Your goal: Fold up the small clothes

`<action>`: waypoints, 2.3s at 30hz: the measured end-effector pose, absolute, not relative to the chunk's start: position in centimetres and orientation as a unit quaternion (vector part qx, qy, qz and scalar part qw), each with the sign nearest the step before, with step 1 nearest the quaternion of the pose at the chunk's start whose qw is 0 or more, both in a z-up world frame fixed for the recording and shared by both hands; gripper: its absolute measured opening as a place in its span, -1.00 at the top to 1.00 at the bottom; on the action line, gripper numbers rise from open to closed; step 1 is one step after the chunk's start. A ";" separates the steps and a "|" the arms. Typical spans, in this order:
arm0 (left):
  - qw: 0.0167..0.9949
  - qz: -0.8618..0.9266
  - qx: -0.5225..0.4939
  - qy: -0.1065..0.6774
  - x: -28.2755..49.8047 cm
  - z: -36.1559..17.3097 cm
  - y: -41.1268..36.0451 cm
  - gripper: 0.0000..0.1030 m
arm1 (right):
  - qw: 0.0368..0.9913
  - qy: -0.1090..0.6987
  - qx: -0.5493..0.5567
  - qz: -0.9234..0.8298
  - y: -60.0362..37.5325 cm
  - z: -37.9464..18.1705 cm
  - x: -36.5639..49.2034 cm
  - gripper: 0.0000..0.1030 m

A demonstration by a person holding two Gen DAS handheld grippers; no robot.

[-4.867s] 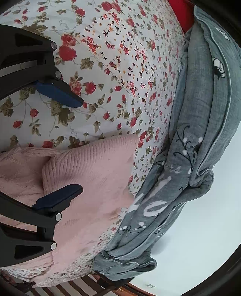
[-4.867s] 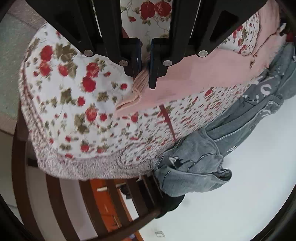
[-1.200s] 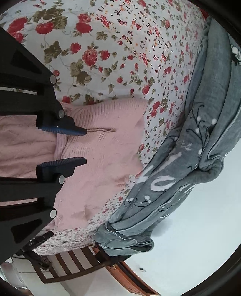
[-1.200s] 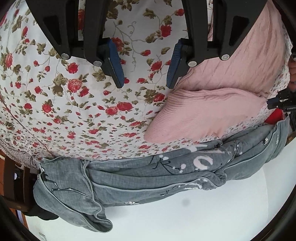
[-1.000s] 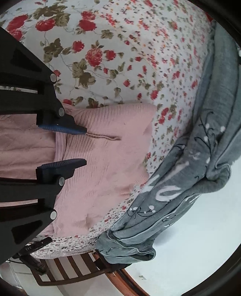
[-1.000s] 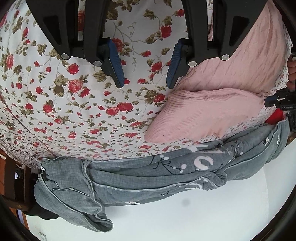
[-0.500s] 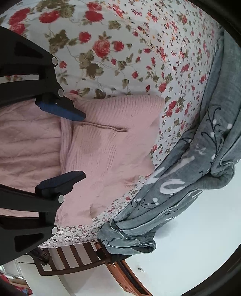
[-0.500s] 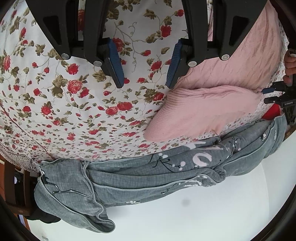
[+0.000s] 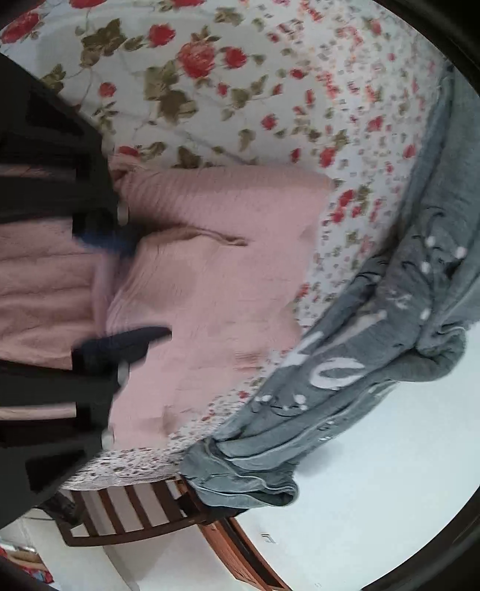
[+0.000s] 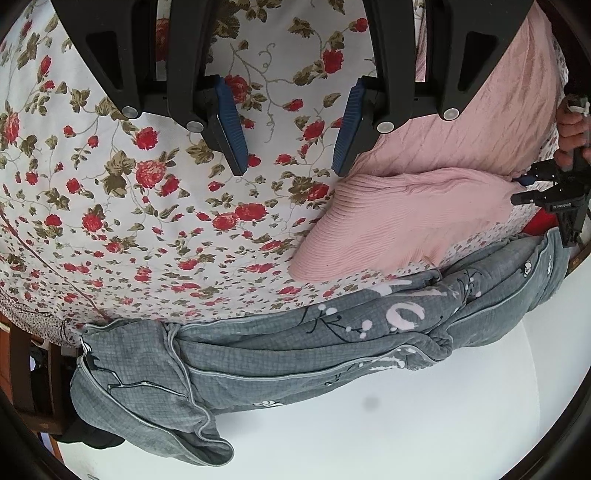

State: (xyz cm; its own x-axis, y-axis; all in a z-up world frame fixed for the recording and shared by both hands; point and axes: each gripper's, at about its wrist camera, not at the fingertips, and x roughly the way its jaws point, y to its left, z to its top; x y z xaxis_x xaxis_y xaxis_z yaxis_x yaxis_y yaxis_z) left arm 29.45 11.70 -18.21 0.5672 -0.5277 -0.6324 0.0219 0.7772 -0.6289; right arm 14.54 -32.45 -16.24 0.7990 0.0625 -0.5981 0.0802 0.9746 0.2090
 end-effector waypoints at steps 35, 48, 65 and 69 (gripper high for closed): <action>0.883 -0.117 -0.195 0.410 30.0 -16.0 12.8 0.44 | 0.915 0.363 0.167 0.045 -30.2 -14.2 20.7 -0.10; 0.893 -0.104 -0.204 0.387 28.6 -17.8 14.1 0.04 | 0.936 0.341 0.087 0.013 -27.6 -14.7 21.7 0.78; 0.900 -0.104 -0.147 0.398 25.8 -18.7 13.5 -0.30 | 0.920 0.381 0.075 -0.057 -28.7 -15.1 19.3 0.40; 0.904 -0.103 -0.113 0.398 23.4 -18.6 13.2 -0.36 | 0.922 0.380 0.049 -0.051 -28.0 -15.0 15.7 0.40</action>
